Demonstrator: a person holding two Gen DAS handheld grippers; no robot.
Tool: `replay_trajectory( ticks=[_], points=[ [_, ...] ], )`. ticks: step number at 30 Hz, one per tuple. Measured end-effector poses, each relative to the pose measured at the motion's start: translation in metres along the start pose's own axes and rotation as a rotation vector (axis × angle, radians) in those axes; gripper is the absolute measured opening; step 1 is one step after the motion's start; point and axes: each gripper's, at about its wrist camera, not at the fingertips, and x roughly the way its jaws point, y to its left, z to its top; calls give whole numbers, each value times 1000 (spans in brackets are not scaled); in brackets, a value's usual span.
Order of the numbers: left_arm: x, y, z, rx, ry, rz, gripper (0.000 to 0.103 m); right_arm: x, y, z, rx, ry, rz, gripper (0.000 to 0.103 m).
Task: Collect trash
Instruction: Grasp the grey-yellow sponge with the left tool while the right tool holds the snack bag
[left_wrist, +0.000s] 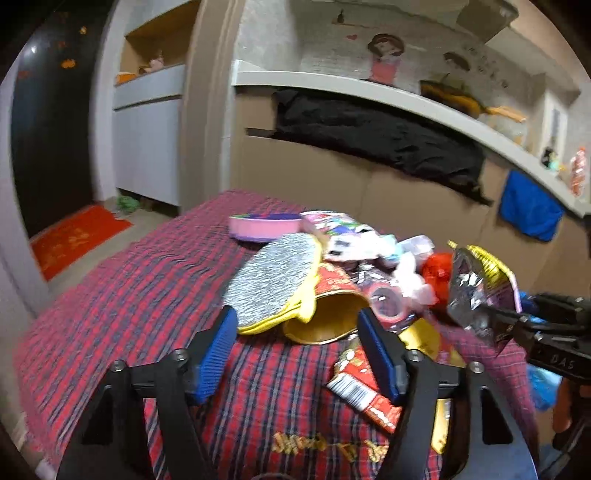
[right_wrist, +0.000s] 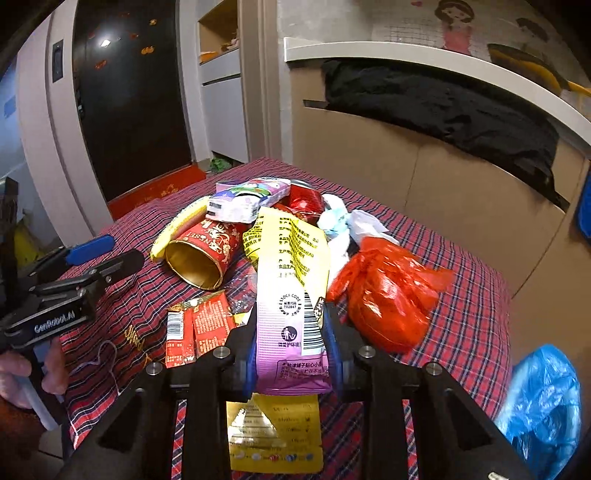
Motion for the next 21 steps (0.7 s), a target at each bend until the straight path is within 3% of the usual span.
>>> replay_trajectory(
  ticks=[2,5,11,16,21],
  points=[
    [3,8,1,-23,-11,-35,61,0,-2,-4,16,6,-8,27],
    [10,14,6,-25,-5,-19,61,2,-2,-8,28,13,3,27],
    [24,0,11,128,40,-15,58,0,3,-15,26,14,16,28],
    [38,5,33,9,51,-50,58,0,6,-18,27,16,11,28],
    [71,5,44,4,137,8,53,4,9,-23,24,27,10,28]
  ],
)
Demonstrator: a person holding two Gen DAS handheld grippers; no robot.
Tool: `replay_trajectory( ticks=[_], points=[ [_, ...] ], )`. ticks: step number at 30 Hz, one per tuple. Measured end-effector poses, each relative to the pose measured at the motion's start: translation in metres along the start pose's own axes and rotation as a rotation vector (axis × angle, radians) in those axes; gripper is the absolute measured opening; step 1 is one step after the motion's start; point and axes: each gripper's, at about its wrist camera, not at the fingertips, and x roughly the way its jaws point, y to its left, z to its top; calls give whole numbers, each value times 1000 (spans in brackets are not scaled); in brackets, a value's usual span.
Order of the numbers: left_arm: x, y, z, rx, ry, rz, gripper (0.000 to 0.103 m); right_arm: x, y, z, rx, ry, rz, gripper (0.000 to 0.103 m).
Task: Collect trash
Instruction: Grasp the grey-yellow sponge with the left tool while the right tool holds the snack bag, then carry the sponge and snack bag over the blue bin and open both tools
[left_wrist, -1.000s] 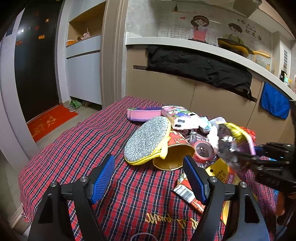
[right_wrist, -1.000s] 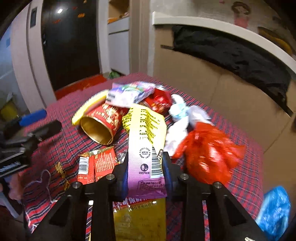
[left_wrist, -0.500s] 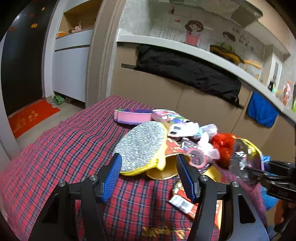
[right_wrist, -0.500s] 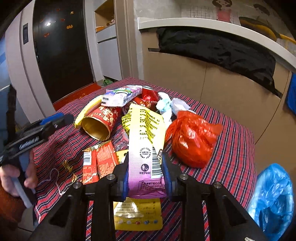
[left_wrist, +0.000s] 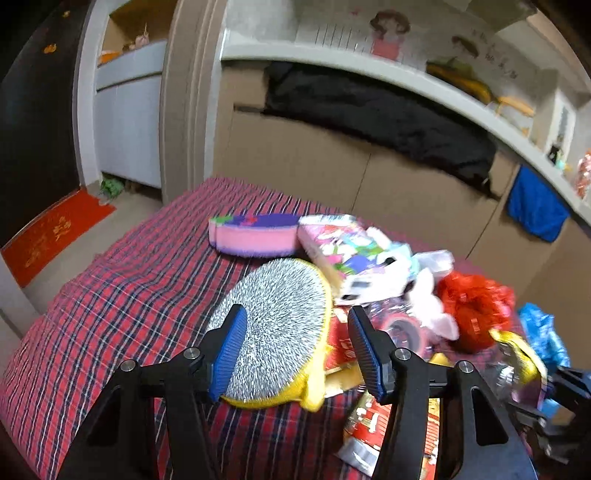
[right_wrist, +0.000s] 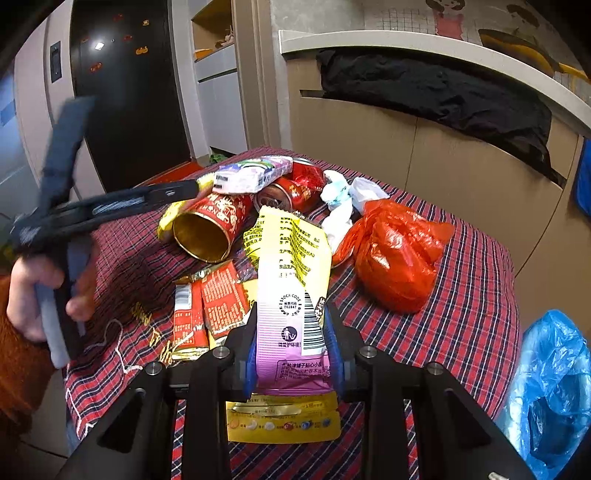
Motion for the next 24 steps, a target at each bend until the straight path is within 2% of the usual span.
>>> replay_trajectory(
  ticks=[2,4,7,10,14,17,18,24],
  points=[
    [5,4,0,-9,-1,-5,46,0,0,0,3,1,1,28],
    [0,11,2,-25,-30,-3,32,-3,0,1,1,-7,-4,28],
    [-10,23,4,-35,-73,19,23,-6,1,3,-9,-23,-14,28],
    [-18,34,7,-37,-104,82,20,-9,3,5,-8,-38,-11,28],
    [-10,59,11,-110,-78,135,21,-7,5,9,2,-37,-3,28],
    [-7,78,10,-180,-81,137,20,-4,4,13,21,-34,12,28],
    [-9,80,9,-191,-87,138,15,-3,4,14,26,-33,17,28],
    [-41,58,3,-151,-120,109,14,-11,-1,23,34,-60,22,28]
  ],
)
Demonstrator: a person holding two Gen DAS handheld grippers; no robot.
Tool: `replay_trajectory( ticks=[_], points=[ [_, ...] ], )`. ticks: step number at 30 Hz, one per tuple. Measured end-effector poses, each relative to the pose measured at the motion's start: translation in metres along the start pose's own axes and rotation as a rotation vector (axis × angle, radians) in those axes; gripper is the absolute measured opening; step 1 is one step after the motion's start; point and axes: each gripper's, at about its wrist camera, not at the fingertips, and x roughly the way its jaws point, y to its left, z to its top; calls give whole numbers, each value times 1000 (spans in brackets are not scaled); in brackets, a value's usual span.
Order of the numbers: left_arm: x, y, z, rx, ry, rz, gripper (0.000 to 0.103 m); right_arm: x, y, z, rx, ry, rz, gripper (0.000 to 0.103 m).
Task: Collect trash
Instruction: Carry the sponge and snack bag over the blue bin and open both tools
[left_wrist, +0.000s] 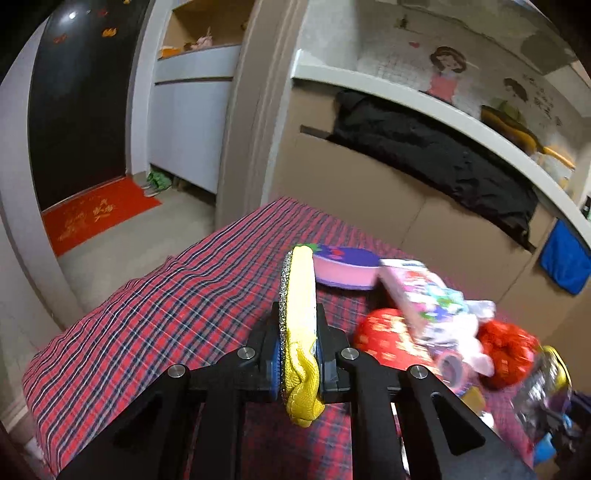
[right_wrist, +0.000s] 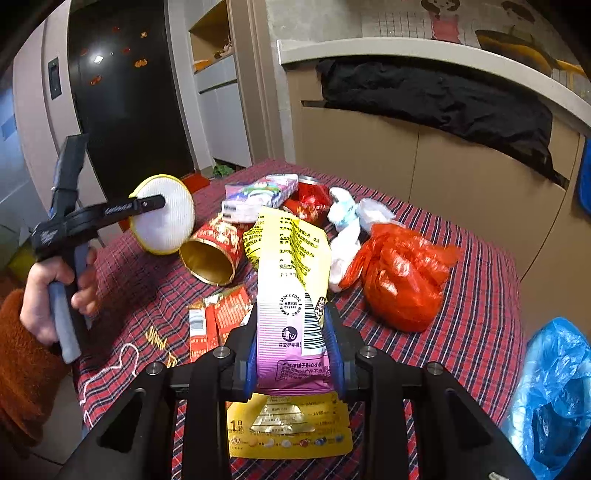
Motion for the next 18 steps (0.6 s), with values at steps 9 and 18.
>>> replay_trajectory(
  ticks=[9,18],
  points=[
    [-78,-67,-19,69,-51,-92,14,-49,-12,9,1,-108,-25,28],
    [-126,-162,-44,168,-75,-204,14,-119,-55,-5,50,-201,-112,28]
  ],
)
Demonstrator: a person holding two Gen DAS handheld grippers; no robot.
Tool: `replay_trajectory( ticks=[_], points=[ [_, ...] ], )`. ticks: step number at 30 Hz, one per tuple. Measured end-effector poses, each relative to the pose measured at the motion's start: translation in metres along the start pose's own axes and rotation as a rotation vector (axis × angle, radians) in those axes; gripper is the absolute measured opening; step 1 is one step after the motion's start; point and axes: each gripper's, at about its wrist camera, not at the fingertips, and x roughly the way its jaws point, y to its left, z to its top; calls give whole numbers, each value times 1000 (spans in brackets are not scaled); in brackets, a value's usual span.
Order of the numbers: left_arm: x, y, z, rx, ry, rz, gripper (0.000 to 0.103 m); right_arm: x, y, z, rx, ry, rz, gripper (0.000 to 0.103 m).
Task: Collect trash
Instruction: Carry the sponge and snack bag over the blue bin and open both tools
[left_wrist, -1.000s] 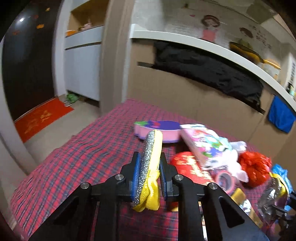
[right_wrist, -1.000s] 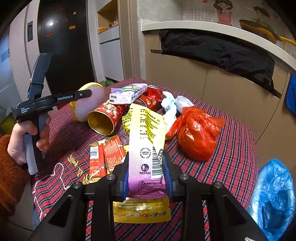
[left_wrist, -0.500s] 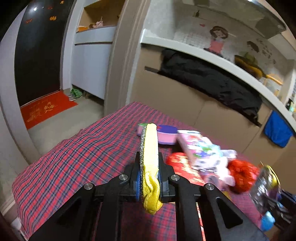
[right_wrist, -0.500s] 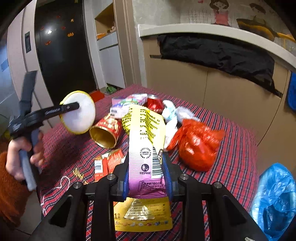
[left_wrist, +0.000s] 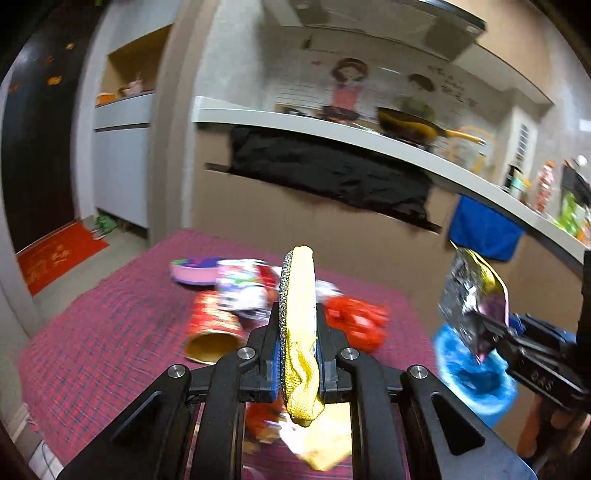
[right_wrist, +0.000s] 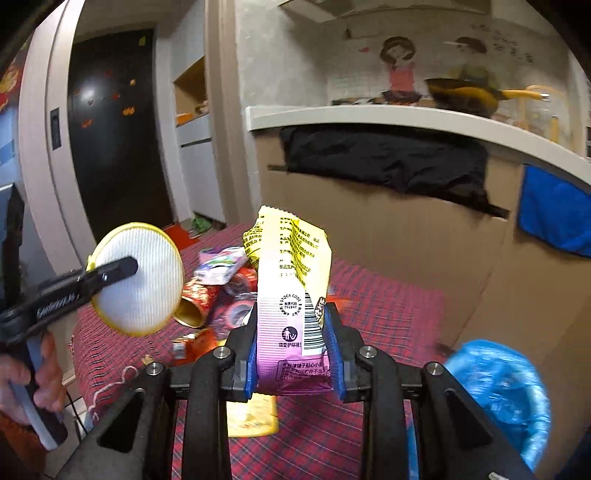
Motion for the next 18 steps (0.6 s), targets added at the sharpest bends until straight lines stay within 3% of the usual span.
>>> replay_trajectory(
  ticks=[9,18],
  points=[
    [26,-118,-20,94,71,-156,14,-58,-81,-27,72,-42,-149,28],
    [75,-197,-49,135,179,-272,14,-77,-174,-72,179,3,-299,28]
  ],
)
